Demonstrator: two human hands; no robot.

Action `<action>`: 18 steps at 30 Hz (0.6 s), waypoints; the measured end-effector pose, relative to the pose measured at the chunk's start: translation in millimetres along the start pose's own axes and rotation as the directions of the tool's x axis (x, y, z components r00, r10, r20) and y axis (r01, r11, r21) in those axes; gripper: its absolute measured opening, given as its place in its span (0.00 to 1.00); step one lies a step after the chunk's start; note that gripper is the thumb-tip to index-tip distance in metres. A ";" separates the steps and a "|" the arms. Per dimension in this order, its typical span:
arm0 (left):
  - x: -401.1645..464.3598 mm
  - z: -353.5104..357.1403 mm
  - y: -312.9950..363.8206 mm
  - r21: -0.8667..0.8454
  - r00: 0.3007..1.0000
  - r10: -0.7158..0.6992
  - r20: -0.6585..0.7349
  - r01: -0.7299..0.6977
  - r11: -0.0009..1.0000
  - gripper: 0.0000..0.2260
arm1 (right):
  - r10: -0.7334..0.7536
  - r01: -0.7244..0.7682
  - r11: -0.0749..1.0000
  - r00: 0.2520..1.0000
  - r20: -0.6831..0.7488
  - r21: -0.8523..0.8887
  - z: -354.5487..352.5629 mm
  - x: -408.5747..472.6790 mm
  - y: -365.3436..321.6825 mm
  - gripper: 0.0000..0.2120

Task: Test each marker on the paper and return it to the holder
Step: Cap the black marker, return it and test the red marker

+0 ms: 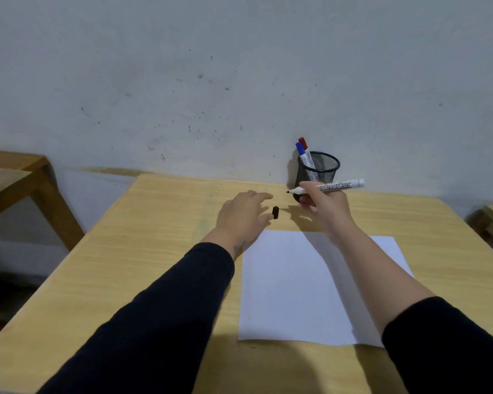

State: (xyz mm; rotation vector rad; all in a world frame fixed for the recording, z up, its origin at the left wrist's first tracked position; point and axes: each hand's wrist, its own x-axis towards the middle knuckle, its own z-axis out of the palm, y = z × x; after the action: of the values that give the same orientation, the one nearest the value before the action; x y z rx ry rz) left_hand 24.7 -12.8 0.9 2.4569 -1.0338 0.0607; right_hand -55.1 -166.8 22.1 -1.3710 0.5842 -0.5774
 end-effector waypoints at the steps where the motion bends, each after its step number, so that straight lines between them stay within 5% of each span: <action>1: 4.6 3.2 6.9 -0.021 1.000 0.021 0.007 -0.021 1.000 0.20 | -0.001 0.001 1.000 1.000 -0.010 0.021 -5.3 0.0 1.0 0.01; 7: 31.1 19.5 19.3 0.100 0.997 0.009 0.071 -0.016 0.995 0.14 | 0.043 -0.039 0.990 0.999 -0.031 0.134 -28.9 -2.8 5.4 0.06; 10: 35.4 18.1 17.6 -0.186 0.996 -0.089 0.020 0.091 0.978 0.09 | 0.048 -0.044 0.983 0.999 -0.016 0.179 -34.1 -3.2 4.0 0.05; 13: 36.0 2.6 26.5 -0.742 0.967 -0.250 -0.038 0.140 0.656 0.07 | 0.030 -0.033 0.969 0.999 0.012 0.246 -34.6 -0.4 -3.7 0.04; 18: 39.7 -22.9 40.6 -0.902 0.964 -0.263 -0.026 0.090 0.422 0.08 | -0.011 -0.014 0.937 0.997 0.072 0.348 -27.0 -1.5 -23.7 0.01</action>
State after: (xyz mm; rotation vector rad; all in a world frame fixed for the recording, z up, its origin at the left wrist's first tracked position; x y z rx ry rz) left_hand 28.3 -53.8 46.3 1.4800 -0.4771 -0.2928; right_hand -75.6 -187.9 42.8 -1.0504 0.4003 -0.5956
